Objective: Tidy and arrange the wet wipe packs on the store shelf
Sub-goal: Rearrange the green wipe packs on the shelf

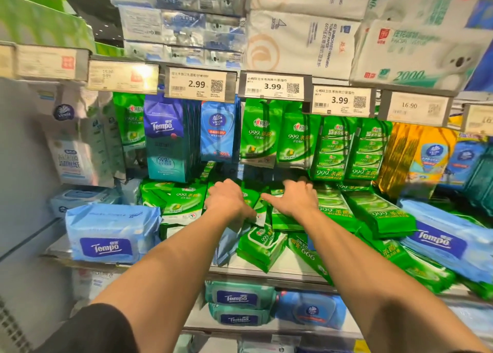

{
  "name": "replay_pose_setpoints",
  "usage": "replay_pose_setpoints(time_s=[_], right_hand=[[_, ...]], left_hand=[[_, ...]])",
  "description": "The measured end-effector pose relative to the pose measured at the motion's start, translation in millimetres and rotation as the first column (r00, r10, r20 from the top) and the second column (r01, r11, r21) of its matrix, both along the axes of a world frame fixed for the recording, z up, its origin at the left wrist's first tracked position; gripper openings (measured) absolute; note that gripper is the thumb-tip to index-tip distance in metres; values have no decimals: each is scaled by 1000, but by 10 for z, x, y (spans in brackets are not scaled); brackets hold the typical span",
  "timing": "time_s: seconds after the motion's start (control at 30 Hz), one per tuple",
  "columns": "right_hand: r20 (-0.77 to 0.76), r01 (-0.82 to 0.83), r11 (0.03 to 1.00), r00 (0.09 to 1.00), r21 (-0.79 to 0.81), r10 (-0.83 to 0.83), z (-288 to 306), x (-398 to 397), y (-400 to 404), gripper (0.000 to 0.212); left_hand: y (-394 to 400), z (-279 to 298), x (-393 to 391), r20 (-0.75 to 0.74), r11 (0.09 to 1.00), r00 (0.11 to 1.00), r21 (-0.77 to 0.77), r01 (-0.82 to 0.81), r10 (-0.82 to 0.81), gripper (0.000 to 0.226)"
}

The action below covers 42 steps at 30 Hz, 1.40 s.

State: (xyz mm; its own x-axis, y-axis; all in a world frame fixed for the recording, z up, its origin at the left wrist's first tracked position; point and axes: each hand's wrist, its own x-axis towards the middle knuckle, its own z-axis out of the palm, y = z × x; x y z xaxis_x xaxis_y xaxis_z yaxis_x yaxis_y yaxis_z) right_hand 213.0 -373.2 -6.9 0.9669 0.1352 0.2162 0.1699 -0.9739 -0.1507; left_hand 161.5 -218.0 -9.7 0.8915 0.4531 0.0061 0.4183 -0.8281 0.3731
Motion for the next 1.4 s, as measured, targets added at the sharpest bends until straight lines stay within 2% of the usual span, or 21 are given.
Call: replay_pose_setpoints(time_s=[0.07,0.17,0.27,0.43,0.53,0.7,0.8,1.0,1.2,1.27,1.4], right_hand=[[-31,-18,996,999,-86,15,-16,-22,72,81],[4,4,991,1000,-132,-4,-59,-113,164,71],[-3,24,994,1000,-103,-25,-11,-226,205,68],[-47,53,998,997,-22,-53,61,-366,103,65],[-68,62,998,996,-5,-63,73,-456,59,66],[-144,102,995,984,-4,-102,137,-600,19,85],[-143,108,994,984,-8,-108,92,-679,0,85],[-77,99,995,992,25,-97,-42,-753,-33,86],[-77,114,992,991,55,-110,-47,-721,-49,92],[-64,116,992,992,48,-113,-55,-723,-35,90],[-65,117,993,991,34,-115,-61,-733,-15,87]], left_hand=[[34,-38,-59,-8,1000,1000,13,0,0,106],[25,-148,-154,28,996,999,83,14,-16,108],[-16,-196,-241,60,995,998,97,29,-35,104],[-66,-161,-356,79,999,996,33,36,-38,99],[-68,-146,-439,157,999,987,-36,22,-16,93],[-54,-60,-586,336,998,942,-51,43,-24,104],[-71,20,-699,499,996,863,25,81,-83,99],[-180,410,-827,785,984,601,55,171,-149,87],[-294,723,-911,893,965,388,156,212,-230,76],[-304,797,-941,905,964,355,167,207,-233,74],[-307,895,-954,899,974,387,150,169,-206,73]])
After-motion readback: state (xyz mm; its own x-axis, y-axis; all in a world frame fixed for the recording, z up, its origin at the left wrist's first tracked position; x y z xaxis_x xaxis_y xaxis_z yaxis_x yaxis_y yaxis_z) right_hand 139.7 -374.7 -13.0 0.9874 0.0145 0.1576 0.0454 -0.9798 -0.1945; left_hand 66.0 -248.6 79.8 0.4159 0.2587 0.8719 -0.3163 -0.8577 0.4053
